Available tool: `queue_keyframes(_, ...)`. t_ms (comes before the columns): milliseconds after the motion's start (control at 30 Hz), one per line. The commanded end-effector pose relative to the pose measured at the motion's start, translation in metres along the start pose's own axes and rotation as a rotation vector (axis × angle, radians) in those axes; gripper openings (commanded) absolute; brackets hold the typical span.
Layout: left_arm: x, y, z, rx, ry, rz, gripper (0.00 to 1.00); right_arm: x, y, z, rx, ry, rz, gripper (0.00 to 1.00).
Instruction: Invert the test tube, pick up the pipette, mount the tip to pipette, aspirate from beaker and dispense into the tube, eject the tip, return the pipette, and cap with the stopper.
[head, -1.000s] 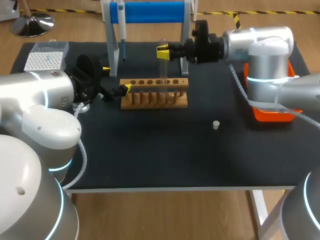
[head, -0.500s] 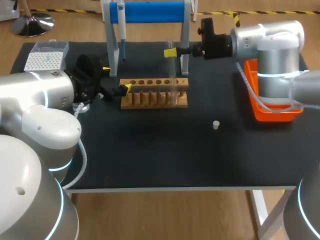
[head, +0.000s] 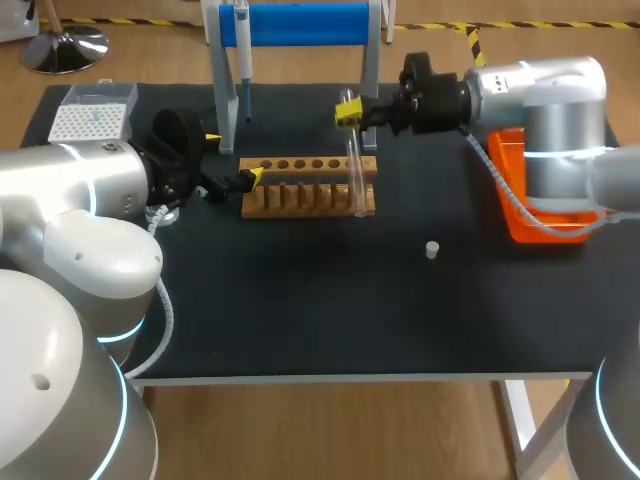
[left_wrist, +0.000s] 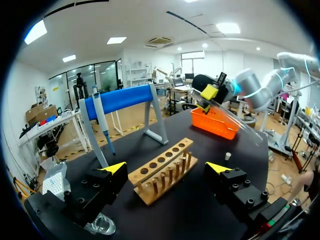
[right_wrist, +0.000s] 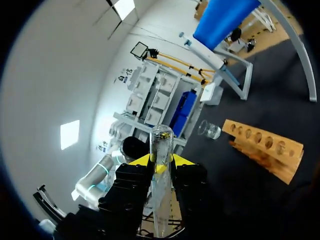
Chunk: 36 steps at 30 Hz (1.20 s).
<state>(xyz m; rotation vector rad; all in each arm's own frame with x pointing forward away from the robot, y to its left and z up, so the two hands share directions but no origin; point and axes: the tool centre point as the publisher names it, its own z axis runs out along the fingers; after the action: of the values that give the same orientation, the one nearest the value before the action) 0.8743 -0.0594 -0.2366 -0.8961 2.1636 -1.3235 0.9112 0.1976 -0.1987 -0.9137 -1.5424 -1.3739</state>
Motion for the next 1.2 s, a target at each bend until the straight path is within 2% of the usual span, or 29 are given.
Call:
queue_keyframes(33,-0.001,0.0,0.0,-0.002,0.003,0.0,1.0,-0.004,0.003,-0.005,0.047,0.0,0.052,0.0)
queue_keyframes(467,-0.001,0.0,0.0,-0.002,0.003,0.0,1.0,-0.01,-0.003,-0.005,-0.003,-0.012,0.281,0.0)
queue_keyframes(1200,-0.001,0.0,0.0,-0.002,0.003,0.0,1.0,-0.009,-0.007,0.003,-0.033,0.028,0.341,0.0)
